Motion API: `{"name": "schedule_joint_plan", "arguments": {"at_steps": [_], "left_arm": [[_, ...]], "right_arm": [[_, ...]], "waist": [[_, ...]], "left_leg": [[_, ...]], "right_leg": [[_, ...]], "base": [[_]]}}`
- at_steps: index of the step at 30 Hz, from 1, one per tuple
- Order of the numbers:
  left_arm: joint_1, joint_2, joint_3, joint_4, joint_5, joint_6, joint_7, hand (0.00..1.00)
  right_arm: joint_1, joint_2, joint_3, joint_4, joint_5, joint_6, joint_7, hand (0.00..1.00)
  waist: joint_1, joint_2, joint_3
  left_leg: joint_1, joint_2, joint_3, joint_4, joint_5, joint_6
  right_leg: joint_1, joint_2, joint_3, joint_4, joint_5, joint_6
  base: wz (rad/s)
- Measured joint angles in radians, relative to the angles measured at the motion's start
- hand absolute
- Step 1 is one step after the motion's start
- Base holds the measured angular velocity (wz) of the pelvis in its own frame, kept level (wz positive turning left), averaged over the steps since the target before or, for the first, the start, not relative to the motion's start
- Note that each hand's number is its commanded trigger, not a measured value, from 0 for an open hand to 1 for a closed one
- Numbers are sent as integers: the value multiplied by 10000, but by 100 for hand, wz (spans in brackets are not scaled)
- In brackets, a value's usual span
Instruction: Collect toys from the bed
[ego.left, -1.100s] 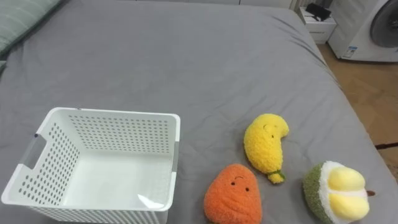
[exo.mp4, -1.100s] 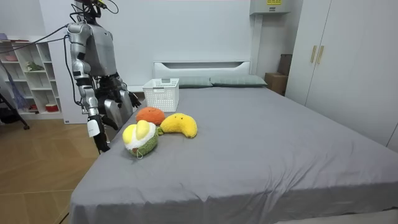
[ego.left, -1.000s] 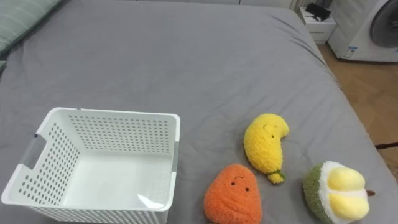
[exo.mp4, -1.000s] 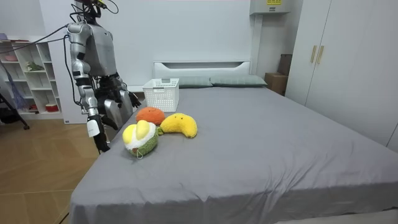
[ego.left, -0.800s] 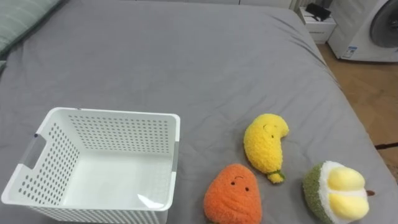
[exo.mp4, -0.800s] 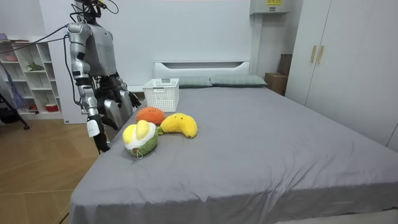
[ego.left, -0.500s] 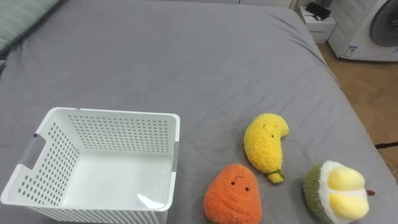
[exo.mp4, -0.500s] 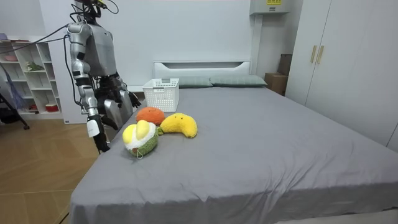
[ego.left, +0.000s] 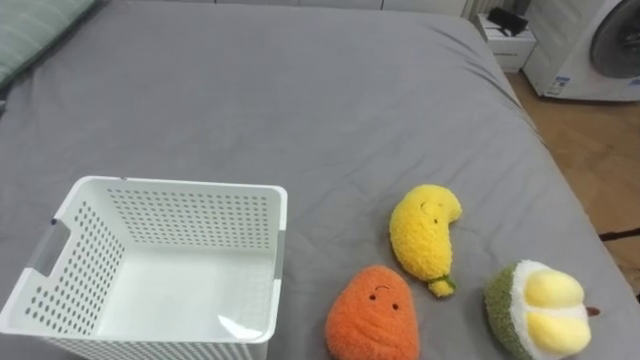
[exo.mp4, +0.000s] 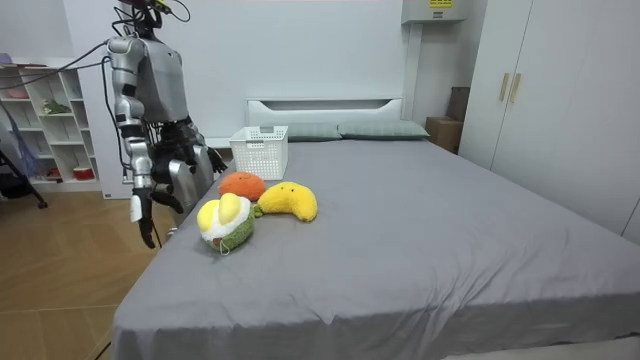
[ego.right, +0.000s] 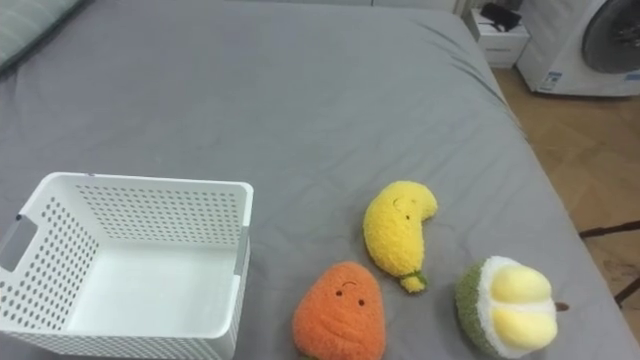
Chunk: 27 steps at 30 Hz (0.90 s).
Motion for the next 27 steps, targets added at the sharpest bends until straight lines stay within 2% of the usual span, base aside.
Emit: {"name": "schedule_joint_plan", "arguments": {"at_steps": [1,3,5,7,10,12,13,15,17,20,22,24,25,27], "left_arm": [[17,2,106,-1,-1,13,-1,0],[73,44,122,-2,0,18,1,0],[178,57,124,-103,33,104,2,0],[192,82,161,-159,169,223,0,0],[276,89,231,-337,225,245,2,0],[326,135,94,-423,238,244,29,0],[323,180,73,-422,252,239,19,0],[312,210,74,-426,332,210,5,0],[288,208,45,-513,344,184,-23,0],[318,209,-148,-754,349,320,-59,0],[323,239,-273,-840,342,325,-59,0],[316,285,-394,-857,333,328,-122,0],[286,288,-409,-909,332,346,-194,0],[271,289,-431,-991,333,388,-205,0]], "right_arm": [[80,-1,-325,-10,82,114,-176,0],[150,-20,-779,-28,27,174,-570,0],[131,-113,-1158,-142,-79,286,-1148,0],[118,-230,-1409,-525,-300,411,-1601,0],[-78,-521,-1668,-1395,-1089,394,-2351,0],[-249,-667,-1570,-2053,-1414,393,-2716,0],[-405,-766,-1534,-2414,-1629,382,-2871,0],[-541,-859,-1480,-2974,-1882,318,-3129,0],[-679,-879,-1452,-4034,-2132,274,-3493,0],[-735,-964,-923,-5664,-2458,149,-3676,0],[-663,-956,-564,-6619,-2875,121,-3661,0],[-605,-955,-305,-7595,-3153,119,-3648,0],[-609,-952,-185,-8195,-3253,116,-3648,0],[-614,-950,3,-8898,-3312,86,-3642,0]], "waist": [[-34,-80,-37],[-111,-76,-30],[-262,-171,-37],[-267,-245,-24],[-263,-307,16],[-203,-386,4],[-206,-354,43],[-65,-421,11],[69,-433,19],[112,-404,40],[186,-386,90],[233,-346,80],[283,-275,42],[296,-267,54]], "left_leg": [[15,0,11,-8,2,-3],[22,0,20,-28,6,-7],[26,10,45,-13,11,-14],[20,22,103,-7,16,-21],[3,20,162,14,18,-16],[-41,24,193,20,22,-11],[-65,25,193,35,22,-11],[-38,29,218,36,25,-14],[-33,33,256,18,27,-17],[-171,35,281,14,30,-22],[-215,36,306,4,31,-23],[-266,36,296,-10,30,-23],[-345,36,297,-11,31,-23],[-384,39,288,-17,33,-25]], "right_leg": [[7,-3,9,19,-8,-4],[21,3,58,26,-17,-8],[-43,11,89,68,-42,-9],[-91,16,116,121,-45,-11],[-159,4,120,196,-46,-9],[-232,27,193,223,-43,-13],[-243,52,267,204,-36,-15],[-246,72,327,205,-25,-15],[-273,60,347,200,-23,-17],[-401,84,311,200,-18,-17],[-438,92,306,201,-15,-19],[-472,93,280,200,-9,-23],[-562,88,255,214,-7,-24],[-578,84,221,199,-6,-24]], "base": [[0],[-4],[-5],[-9],[-7],[-4],[0],[-3],[-5],[0],[0],[0],[0],[5]]}}
